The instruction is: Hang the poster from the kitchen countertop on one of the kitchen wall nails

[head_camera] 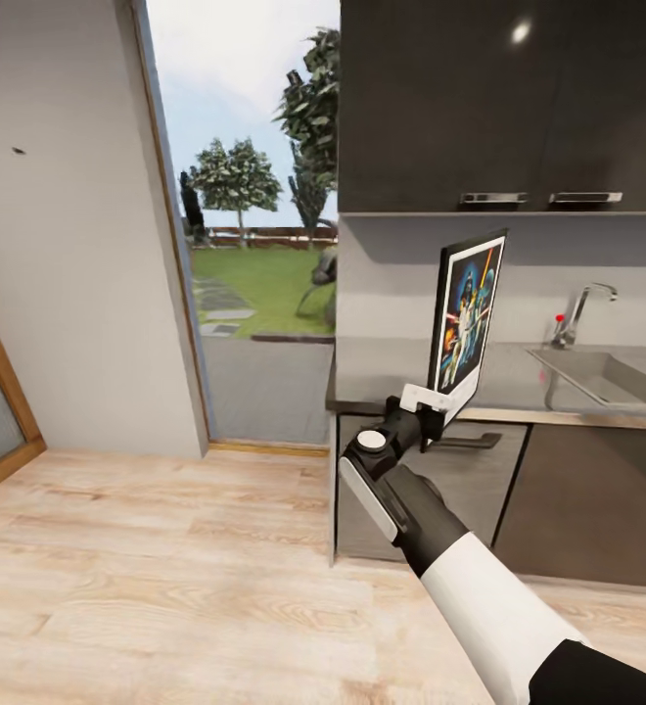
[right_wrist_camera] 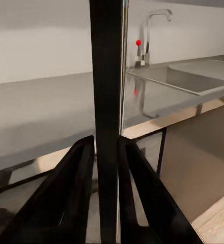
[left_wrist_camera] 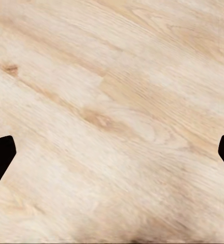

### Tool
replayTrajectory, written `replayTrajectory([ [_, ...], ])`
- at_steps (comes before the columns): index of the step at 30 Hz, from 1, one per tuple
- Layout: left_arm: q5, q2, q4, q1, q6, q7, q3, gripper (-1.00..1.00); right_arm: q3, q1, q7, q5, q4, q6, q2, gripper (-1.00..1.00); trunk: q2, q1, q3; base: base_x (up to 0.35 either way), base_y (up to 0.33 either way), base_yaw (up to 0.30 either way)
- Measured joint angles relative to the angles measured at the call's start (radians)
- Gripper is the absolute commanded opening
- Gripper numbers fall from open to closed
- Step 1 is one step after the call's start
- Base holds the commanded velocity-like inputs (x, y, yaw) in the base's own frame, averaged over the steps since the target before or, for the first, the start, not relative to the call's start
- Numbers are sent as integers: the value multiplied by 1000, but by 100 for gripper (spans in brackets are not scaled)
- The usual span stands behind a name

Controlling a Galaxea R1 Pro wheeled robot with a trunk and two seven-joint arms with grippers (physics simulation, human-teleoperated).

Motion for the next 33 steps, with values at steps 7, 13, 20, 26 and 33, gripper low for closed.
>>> replayTrajectory([
  [7,0,1,0,0,0,0,0,100,0,0,0,0,0,0,0,-100,0,0,0,-178,0,290],
  [13,-1,1,1,0,0,0,1,100,0,0,2,0,0,0,0,-100,0,-1,0,-38,65,290],
  [20,0,1,0,0,0,0,2,100,0,0,2,0,0,0,0,-100,0,0,0,-141,241,290],
  [26,0,1,-1,0,0,0,2,100,23,0,2,0,1,0,0,-100,0,0,0,-187,260,290],
  [33,0,1,-1,0,0,0,2,100,54,0,2,0,1,0,0,-100,0,0,0,-196,257,290],
])
